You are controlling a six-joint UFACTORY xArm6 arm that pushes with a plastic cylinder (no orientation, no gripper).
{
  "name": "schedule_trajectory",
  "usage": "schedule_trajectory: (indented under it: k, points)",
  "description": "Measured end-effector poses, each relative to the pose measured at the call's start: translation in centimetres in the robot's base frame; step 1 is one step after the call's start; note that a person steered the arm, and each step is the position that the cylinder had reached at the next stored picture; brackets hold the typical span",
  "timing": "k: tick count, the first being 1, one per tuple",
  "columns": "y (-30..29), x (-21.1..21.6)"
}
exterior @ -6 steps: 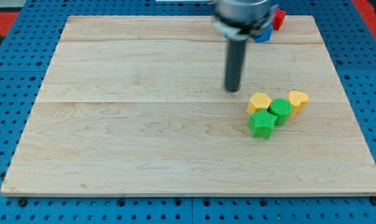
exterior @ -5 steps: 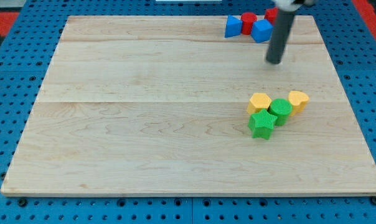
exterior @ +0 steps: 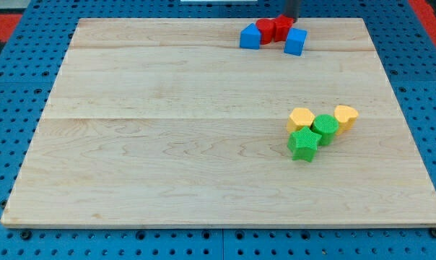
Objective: Push the red star into the red circle
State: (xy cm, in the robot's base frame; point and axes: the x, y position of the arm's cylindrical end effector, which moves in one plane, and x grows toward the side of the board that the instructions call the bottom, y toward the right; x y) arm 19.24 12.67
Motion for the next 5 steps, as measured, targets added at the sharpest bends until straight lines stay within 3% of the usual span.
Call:
schedule_trajectory:
  k: [2,5]
  points:
    - [-2.8,2.1]
    - [-3.1,0.9]
